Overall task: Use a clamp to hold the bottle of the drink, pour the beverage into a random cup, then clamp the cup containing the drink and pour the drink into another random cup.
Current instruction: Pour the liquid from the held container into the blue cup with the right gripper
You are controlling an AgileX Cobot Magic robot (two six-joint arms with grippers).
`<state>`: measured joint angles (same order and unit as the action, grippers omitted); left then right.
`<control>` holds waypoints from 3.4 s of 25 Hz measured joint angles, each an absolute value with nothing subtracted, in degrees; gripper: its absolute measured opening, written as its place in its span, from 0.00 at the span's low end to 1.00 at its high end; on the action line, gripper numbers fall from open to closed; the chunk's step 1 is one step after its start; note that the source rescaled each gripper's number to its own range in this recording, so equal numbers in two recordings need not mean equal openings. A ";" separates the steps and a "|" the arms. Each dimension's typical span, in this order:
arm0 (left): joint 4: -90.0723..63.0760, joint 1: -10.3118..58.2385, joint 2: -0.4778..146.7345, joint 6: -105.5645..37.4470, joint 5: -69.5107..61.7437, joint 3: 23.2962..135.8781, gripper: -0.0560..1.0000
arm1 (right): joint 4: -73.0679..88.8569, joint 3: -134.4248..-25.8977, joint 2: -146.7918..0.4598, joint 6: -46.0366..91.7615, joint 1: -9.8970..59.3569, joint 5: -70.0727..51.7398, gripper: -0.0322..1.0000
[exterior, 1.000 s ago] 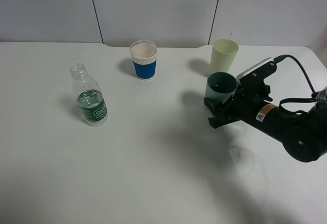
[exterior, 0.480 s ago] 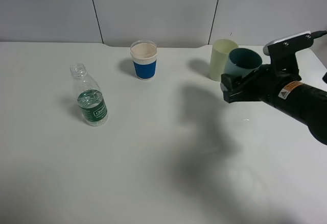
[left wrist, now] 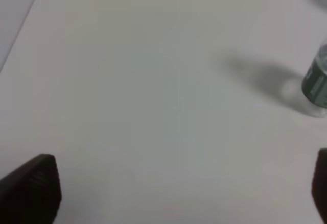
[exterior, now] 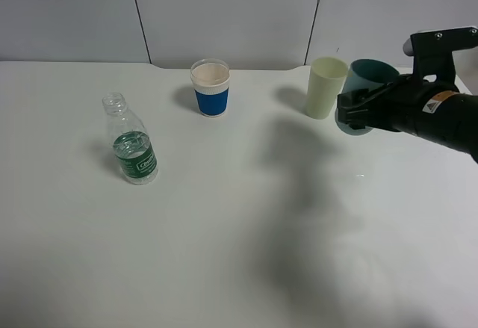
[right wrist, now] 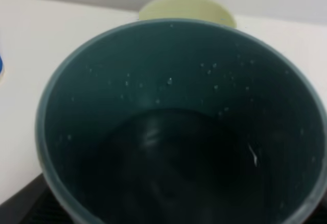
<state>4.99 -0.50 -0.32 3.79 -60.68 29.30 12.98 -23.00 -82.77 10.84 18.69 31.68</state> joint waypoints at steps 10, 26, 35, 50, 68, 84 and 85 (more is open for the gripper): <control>4.99 -0.50 -0.32 3.79 -60.68 29.30 1.00 | 4.67 -36.92 -82.77 5.66 16.87 10.46 0.04; 4.99 -0.50 -0.32 3.62 -60.68 29.30 1.00 | -28.20 -61.17 -95.92 -22.27 20.96 -9.36 0.04; 4.99 -0.50 -0.32 3.62 -60.68 29.30 1.00 | -37.41 -76.00 -106.20 -24.71 28.75 -13.93 0.04; 4.99 -0.50 -0.32 3.55 -60.68 29.30 1.00 | -49.70 -85.50 -115.00 -24.01 35.45 -16.42 0.04; 4.99 -0.50 -0.32 3.45 -60.63 29.30 1.00 | -55.16 -85.77 -115.00 -20.10 36.18 -16.04 0.04; 4.99 -0.50 -0.32 3.45 -60.63 29.30 1.00 | -65.11 -91.24 -119.72 -20.10 36.41 -14.02 0.04; 4.99 -0.50 -0.32 3.45 -60.63 29.30 1.00 | -65.47 -91.38 -119.72 -20.10 36.57 -13.64 0.04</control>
